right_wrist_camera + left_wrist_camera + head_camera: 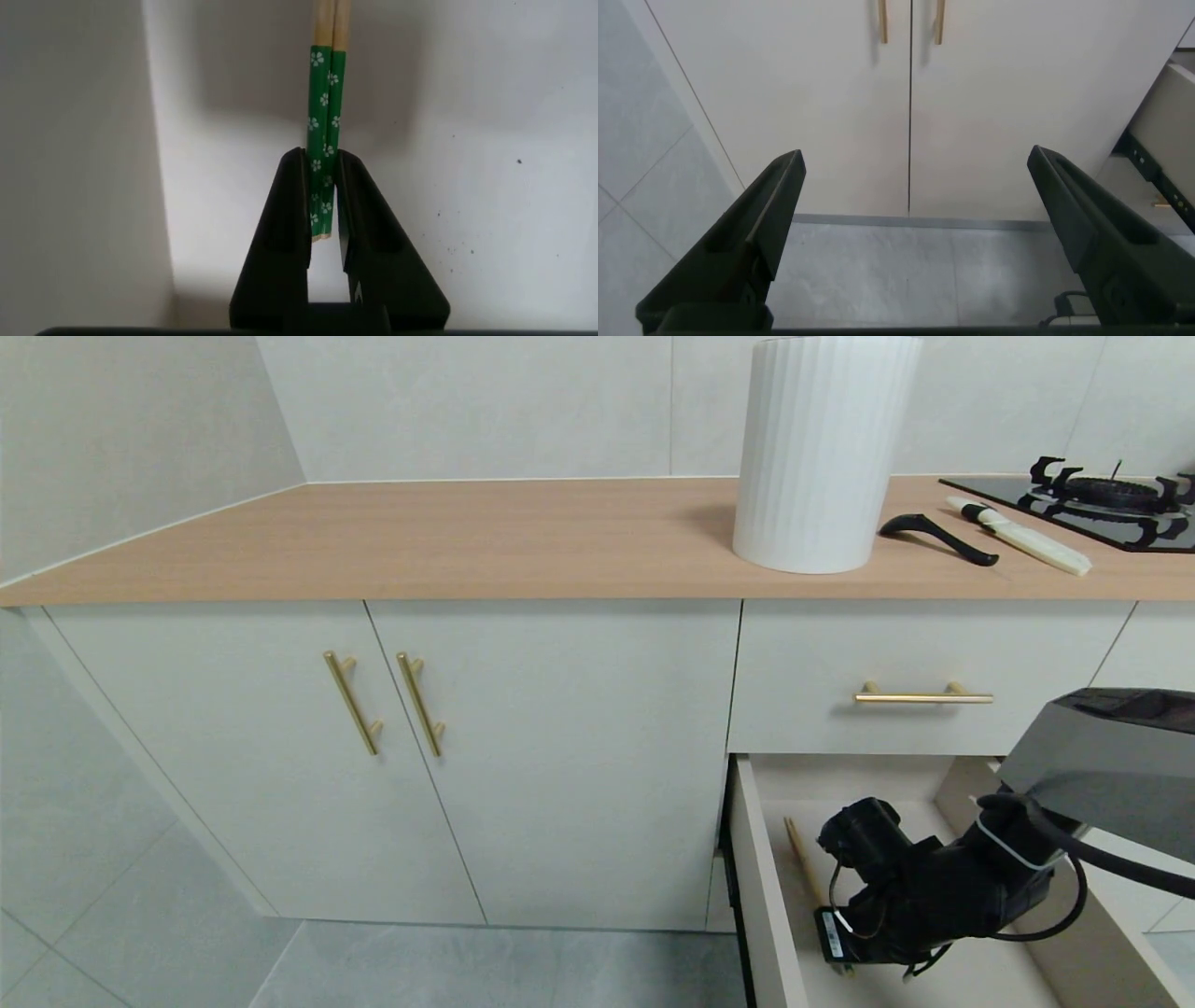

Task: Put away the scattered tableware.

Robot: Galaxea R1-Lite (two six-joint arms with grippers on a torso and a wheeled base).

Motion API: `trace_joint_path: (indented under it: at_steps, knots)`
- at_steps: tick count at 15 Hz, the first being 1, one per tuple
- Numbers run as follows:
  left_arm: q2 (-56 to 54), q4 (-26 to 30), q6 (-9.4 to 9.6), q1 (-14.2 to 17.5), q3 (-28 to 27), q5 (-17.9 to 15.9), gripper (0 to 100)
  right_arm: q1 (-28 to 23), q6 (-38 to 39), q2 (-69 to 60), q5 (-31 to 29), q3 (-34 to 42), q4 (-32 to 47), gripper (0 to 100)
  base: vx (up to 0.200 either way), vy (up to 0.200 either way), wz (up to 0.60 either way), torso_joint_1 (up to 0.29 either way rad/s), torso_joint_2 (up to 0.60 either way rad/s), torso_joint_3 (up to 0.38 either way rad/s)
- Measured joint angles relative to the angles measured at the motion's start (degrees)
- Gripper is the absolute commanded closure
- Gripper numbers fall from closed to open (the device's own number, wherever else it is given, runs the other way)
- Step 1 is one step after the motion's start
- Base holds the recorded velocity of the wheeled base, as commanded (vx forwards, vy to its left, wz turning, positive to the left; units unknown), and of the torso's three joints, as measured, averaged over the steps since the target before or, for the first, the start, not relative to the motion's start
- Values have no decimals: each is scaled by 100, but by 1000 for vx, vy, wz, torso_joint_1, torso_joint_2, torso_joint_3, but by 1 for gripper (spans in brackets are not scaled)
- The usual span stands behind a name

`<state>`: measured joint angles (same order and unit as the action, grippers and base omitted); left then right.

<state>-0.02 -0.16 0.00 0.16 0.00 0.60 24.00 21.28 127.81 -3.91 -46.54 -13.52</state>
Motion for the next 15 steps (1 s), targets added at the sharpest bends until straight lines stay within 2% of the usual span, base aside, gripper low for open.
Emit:
trace_joint_path:
  at_steps: [6,7,15]
  knots:
    - [0,0,0,0,-2,0,0,6,96,141,-49,-69,-44,100,0,0,0,0,0,0]
    - [0,0,0,0,0,0,0,6,116,150,-49,-69,-44,0,0,0,0,0,0,0]
    - [0,0,0,0,0,0,0,5,140,67,-62,-74,-40,0,0,0,0,0,0,0]
